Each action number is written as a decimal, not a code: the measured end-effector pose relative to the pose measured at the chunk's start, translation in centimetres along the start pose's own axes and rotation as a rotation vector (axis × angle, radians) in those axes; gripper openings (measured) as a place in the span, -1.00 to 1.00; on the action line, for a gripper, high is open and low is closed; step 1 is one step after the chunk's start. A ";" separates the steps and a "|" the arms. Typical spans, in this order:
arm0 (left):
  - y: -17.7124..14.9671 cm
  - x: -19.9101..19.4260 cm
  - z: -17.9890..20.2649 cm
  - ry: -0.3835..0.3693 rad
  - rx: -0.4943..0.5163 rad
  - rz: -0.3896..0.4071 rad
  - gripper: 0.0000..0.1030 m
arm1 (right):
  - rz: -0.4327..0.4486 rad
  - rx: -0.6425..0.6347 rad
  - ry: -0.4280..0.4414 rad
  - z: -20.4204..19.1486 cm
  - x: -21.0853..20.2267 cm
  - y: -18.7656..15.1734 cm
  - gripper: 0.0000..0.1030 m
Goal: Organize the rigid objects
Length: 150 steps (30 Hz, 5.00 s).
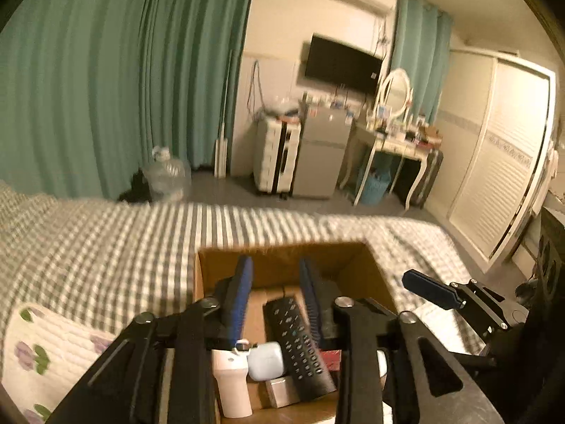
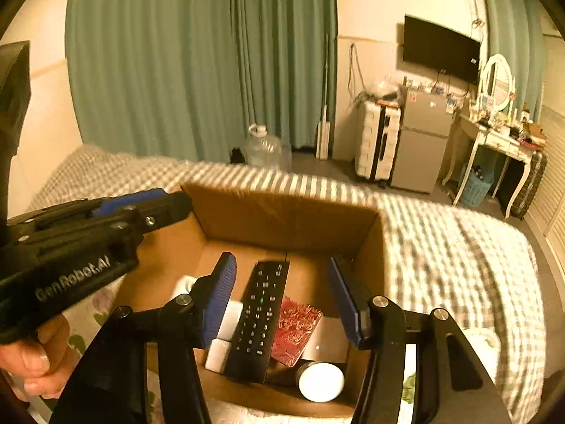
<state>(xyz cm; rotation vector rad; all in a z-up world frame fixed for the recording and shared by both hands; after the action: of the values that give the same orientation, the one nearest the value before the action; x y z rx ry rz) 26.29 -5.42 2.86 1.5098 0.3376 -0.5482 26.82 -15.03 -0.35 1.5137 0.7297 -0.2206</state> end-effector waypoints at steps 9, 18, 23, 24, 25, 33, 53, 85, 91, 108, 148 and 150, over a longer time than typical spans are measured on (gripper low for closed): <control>3.5 -10.6 -0.3 0.030 -0.065 0.213 0.15 | 0.179 0.022 -0.051 -2.2 -9.4 4.1 0.75; 3.9 -18.8 -0.8 0.088 -0.008 0.306 0.22 | 0.293 -0.020 -0.094 -5.8 -18.5 5.5 0.96; 3.4 -22.2 -1.6 0.082 -0.022 0.323 0.23 | 0.345 -0.038 -0.090 -8.0 -22.9 5.1 1.00; 3.3 -22.8 -1.5 0.083 -0.023 0.329 0.23 | 0.354 -0.042 -0.094 -8.4 -23.8 4.8 1.00; 3.0 -23.5 -1.6 0.083 -0.026 0.337 0.23 | 0.360 -0.047 -0.095 -8.8 -24.5 4.8 1.00; 0.4 -25.0 -2.3 0.081 -0.017 0.342 0.23 | 0.383 -0.071 -0.089 -11.9 -28.2 2.2 0.99; -7.4 -18.7 -2.8 0.099 0.015 0.286 0.23 | 0.344 -0.046 -0.216 -9.2 -23.0 -6.0 1.00; -10.7 -12.7 -4.2 0.140 0.051 0.119 0.23 | 0.226 0.065 -0.198 -5.2 -17.7 -9.7 1.00; -10.9 -12.2 -4.2 0.144 0.052 0.108 0.23 | 0.221 0.067 -0.199 -5.0 -17.6 -10.0 1.00; -11.1 -12.2 -3.9 0.144 0.062 0.111 0.23 | 0.215 0.054 -0.210 -4.8 -17.8 -10.1 1.00; -11.3 -11.8 -3.6 0.157 0.100 0.092 0.23 | 0.199 0.053 -0.209 -4.9 -17.5 -10.4 1.00; -11.3 -11.8 -3.6 0.159 0.102 0.091 0.23 | 0.199 0.053 -0.209 -4.9 -17.5 -10.4 1.00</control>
<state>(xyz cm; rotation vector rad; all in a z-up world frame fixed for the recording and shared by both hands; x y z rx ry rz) 10.81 -0.02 -0.60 1.6636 0.3661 -0.3787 6.00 -16.51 1.32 1.5745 0.4068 -0.2450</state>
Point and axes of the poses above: each gripper's, at about its wrist camera, not at the fingertips, and x roughly the way its jaws point, z to its right, y to its top, the point moved 3 cm from there along x, roughly the way its jaws point, and after that the axes turned 9 degrees about y, right-handed, at the moved point
